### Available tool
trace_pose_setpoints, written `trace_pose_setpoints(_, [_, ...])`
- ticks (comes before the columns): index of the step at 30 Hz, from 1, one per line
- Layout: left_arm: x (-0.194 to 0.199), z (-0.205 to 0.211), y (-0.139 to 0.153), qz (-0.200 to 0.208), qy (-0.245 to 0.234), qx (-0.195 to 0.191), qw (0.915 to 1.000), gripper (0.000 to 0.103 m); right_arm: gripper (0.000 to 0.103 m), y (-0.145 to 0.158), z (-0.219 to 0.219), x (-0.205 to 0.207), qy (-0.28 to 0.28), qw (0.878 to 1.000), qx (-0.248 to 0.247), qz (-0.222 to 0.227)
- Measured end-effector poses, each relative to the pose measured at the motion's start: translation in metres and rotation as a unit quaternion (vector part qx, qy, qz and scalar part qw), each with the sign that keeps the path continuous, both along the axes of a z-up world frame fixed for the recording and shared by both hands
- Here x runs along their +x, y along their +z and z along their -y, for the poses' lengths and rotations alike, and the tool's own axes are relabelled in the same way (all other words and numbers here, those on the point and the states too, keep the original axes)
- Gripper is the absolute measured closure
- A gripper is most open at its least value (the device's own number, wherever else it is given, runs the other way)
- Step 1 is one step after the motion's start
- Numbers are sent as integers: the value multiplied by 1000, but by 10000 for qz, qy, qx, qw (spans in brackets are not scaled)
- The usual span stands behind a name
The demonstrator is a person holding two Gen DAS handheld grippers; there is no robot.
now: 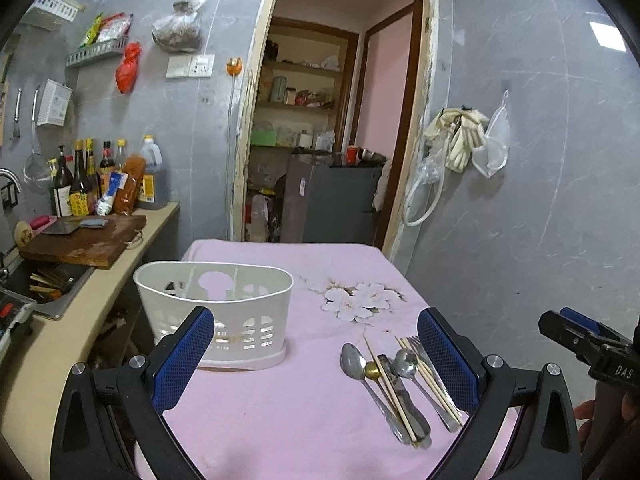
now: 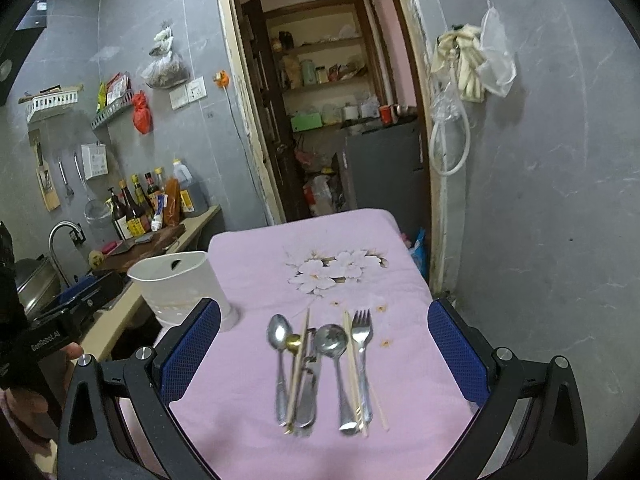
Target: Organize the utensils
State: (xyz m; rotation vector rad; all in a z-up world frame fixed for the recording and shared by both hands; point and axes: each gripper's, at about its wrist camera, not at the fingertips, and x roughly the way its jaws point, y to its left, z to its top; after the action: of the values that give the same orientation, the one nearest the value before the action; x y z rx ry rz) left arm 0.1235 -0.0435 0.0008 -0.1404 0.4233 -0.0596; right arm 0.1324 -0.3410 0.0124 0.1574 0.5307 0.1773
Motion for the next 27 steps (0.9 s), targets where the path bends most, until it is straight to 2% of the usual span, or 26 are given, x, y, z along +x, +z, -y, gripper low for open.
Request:
trace_pose_setpoints(6, [57,20,-34,-540,-24,-68,9985,1,1,-38,21,65,353,9980,113,-508])
trace_pose_setpoints(14, [118,33,-91,-1223,-45,-183,9923,1,2,-114,29,137,843,9884,258,-1235])
trace_pose_setpoints(16, [130,37,-105,-1394,-82,-175,9901,1,7,-131,28,150,984,9841,402,-1421])
trace_pose_setpoints(18, [137,41,-115,-1522,-138,-172,9881,3,26,-143,26,158,1078,9810,456,-1548])
trace_pose_setpoints(21, [147,46,-127,-1740,-296,-158,9842,13,43,-160,19,170,1294,9729,648,-1801])
trace_pose_setpoints(23, [152,49,-135,-1904,-441,-205,9805,25,48,-167,15,176,1457,9677,763,-1909])
trace_pose_setpoints(27, [161,48,-144,-2139,-677,-368,9738,37,52,-181,7,185,1856,9524,990,-2207])
